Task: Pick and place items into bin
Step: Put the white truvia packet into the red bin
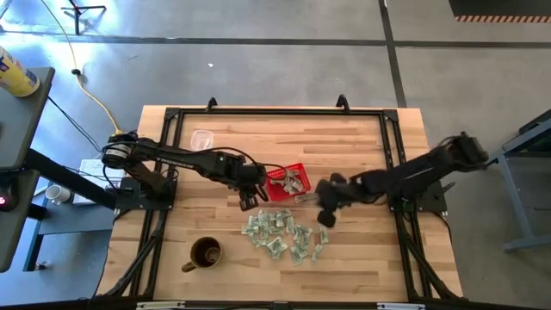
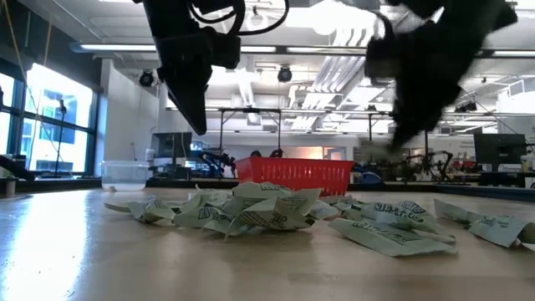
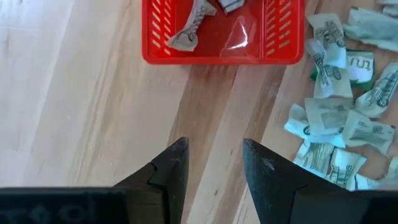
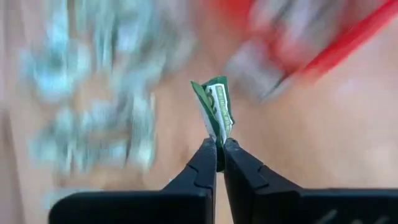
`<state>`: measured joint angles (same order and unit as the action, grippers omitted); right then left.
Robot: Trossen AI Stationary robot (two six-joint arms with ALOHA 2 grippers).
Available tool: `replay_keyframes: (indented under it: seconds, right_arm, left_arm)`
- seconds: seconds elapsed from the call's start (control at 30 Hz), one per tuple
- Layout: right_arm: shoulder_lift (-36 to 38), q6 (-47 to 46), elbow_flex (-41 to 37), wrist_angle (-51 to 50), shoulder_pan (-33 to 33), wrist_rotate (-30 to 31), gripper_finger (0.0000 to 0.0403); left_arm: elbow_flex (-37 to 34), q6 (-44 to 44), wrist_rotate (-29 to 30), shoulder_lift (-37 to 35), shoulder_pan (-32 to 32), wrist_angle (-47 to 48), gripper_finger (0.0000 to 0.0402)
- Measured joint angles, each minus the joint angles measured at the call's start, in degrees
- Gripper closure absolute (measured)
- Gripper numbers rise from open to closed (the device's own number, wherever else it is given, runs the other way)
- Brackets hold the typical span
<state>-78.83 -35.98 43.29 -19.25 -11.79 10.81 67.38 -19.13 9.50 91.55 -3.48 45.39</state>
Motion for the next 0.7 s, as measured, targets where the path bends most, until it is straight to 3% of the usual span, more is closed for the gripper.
replay_keyframes:
  seconds: [0.07,0.13,0.3,0.5,0.63,0.7]
  right_arm:
    - [3.3,0.5,0.0,2.0,2.4,5.8,0.0393]
    - [4.5,2.8,0.1,5.3,6.1,5.7,0.0397]
    - [-1.1,7.4,0.1,14.9,14.6,-12.5,0.0379]
    - [-8.7,6.5,3.2,17.0,18.6,-16.2,0.0278]
    - [-7.6,7.5,5.5,14.9,19.2,-21.1,0.0205]
    - [-5.1,10.0,6.4,9.6,17.4,-20.6,0.0181]
  left_arm:
    - [-0.7,-1.1,0.0,0.0,-0.7,-1.6,0.0218]
    - [-1.6,-2.6,0.0,-0.4,-2.0,-2.0,0.0218]
    - [-3.3,-7.6,1.7,-1.1,-6.5,-3.6,0.0218]
    - [-6.0,-13.7,1.2,-1.9,-9.1,-6.1,0.0218]
    - [-7.2,-17.2,-1.0,-1.9,-10.1,-9.9,0.0218]
    - [-7.2,-18.1,-1.3,-1.9,-10.2,-12.8,0.0218]
